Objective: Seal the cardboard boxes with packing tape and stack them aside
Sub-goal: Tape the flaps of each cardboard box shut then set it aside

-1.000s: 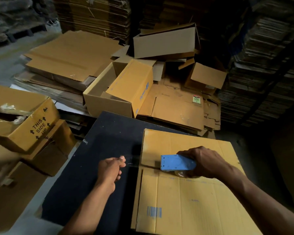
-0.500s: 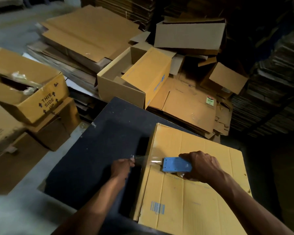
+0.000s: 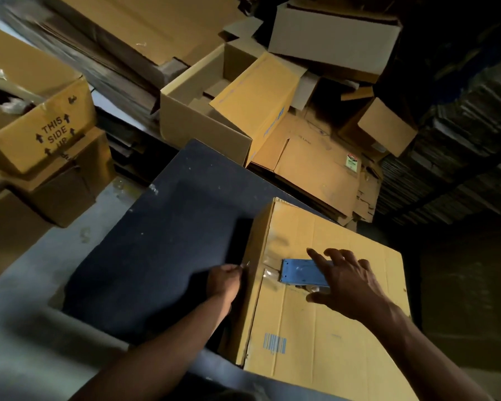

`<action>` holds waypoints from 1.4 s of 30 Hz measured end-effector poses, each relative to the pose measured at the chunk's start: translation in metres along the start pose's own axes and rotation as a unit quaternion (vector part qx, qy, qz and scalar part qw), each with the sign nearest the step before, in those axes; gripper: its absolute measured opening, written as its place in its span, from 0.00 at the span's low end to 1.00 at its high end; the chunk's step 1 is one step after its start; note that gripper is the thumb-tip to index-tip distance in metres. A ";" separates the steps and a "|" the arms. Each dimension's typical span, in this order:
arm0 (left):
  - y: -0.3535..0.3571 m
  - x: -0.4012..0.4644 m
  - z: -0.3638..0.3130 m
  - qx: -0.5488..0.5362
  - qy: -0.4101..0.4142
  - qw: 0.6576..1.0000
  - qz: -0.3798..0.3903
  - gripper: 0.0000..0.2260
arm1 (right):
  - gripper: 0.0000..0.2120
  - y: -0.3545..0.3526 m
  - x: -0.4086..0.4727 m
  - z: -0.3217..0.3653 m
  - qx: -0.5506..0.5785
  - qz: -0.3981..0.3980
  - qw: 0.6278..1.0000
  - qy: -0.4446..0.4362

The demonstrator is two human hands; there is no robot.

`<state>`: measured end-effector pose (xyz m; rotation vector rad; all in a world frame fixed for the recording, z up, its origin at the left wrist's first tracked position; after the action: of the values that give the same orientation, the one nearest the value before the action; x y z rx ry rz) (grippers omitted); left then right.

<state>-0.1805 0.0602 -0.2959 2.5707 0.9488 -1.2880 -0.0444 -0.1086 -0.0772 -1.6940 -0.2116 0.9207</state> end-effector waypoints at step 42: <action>0.034 -0.092 -0.055 0.413 0.440 0.798 0.003 0.50 | 0.35 0.003 0.002 0.013 0.022 0.020 0.997 -0.076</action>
<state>-0.1639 0.0081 -0.1974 4.0081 0.4392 -0.4287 -0.0524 -0.0986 -0.0817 -1.5931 -0.2577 1.0769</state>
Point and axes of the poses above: each hand's wrist, its own x-axis towards the middle knuckle, its own y-axis out of the palm, z = x × y, the point moved 9 cm from there along x, towards the middle knuckle, and after that the axes turned 15 degrees about x, right-handed, at the moved point
